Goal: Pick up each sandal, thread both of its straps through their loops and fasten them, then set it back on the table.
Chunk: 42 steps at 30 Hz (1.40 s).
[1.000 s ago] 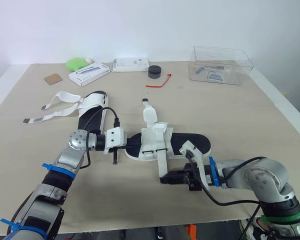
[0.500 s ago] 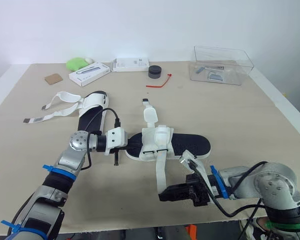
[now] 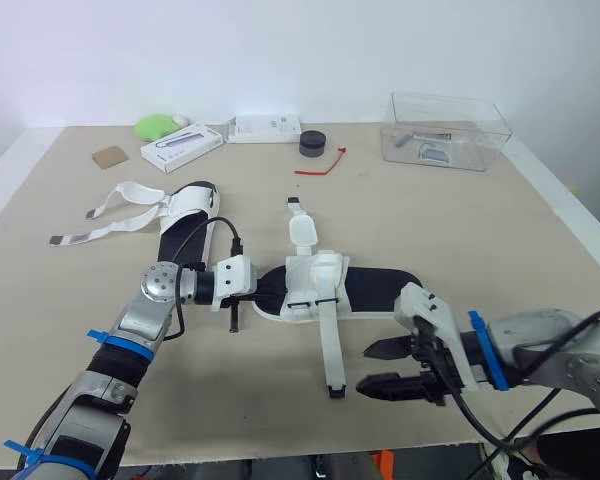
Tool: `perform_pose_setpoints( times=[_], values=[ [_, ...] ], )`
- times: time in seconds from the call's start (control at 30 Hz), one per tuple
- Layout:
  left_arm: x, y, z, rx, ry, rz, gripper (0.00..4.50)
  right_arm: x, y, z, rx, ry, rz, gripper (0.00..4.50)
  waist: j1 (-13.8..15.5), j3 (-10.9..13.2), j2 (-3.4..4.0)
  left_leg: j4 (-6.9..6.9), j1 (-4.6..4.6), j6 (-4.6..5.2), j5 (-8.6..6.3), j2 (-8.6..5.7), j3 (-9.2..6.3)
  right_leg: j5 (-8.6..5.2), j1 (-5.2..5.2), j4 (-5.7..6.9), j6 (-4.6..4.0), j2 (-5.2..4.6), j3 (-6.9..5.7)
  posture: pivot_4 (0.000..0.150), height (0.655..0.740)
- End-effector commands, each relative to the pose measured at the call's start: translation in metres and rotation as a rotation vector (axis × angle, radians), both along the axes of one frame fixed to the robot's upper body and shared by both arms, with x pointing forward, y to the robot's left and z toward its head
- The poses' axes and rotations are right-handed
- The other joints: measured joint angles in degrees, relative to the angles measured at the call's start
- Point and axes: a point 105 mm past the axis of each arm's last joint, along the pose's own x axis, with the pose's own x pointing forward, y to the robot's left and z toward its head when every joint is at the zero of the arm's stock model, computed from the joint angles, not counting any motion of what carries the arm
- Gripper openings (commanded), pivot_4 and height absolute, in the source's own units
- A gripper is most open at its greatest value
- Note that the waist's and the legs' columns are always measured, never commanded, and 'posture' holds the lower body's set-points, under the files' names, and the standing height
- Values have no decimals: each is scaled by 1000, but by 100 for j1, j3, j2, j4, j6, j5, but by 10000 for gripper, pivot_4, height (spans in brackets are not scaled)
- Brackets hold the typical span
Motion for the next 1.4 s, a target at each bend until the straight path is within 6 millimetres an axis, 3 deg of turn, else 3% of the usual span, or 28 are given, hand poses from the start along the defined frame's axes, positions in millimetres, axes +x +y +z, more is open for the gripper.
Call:
perform_pose_setpoints(
  times=[0.03,0.13,0.27,0.4,0.5,0.77,1.03,1.23,1.4],
  values=[
    [-2,-4,0,8,-8,-23,0,4,9,16,-5,-307,177,44313,2,0,1,0,0,0,0,-2,0,0,0,0,0,-1,1,1500,7400],
    [-3,-4,0,5,-9,-26,0,13,11,18,-68,-604,327,44313,2,0,1,1,1,0,0,-3,3,1,0,0,1,-2,2,1500,7400],
    [-6,-4,-1,10,-5,-31,0,26,1,0,-300,-1162,694,44313,2,0,0,1,2,-1,0,-7,18,1,1,-3,2,-6,2,1500,7400],
    [-7,-2,-2,13,3,-30,0,20,-3,-20,-307,-1378,922,44313,5,1,1,0,2,-3,0,-9,25,0,0,-3,0,-6,6,1500,7400],
    [-7,0,-3,16,6,-24,0,18,8,-20,-229,-1492,973,44313,-3,1,1,-1,6,-4,-1,-8,26,-2,0,3,-5,-3,11,1500,7400],
    [-8,1,-3,16,10,-13,0,28,36,-15,-147,-1575,991,44313,0,1,0,0,36,-7,3,-6,34,-10,11,24,-32,7,24,1500,7400],
    [-8,4,-3,14,19,6,0,32,34,-30,-180,-1495,1022,44313,4,0,0,-1,35,-6,1,-3,34,-7,10,26,-26,7,24,1500,7400],
    [-9,6,-4,20,25,8,0,27,41,-25,-132,-1497,1012,44313,4,0,0,0,39,-6,2,-3,36,-9,11,27,-33,6,27,1500,7400],
    [-9,6,-4,22,27,10,0,24,42,-25,-101,-1460,1001,21450,4,0,0,-1,40,-6,2,-2,34,-6,10,30,-29,10,25,1500,7400]
  ],
)
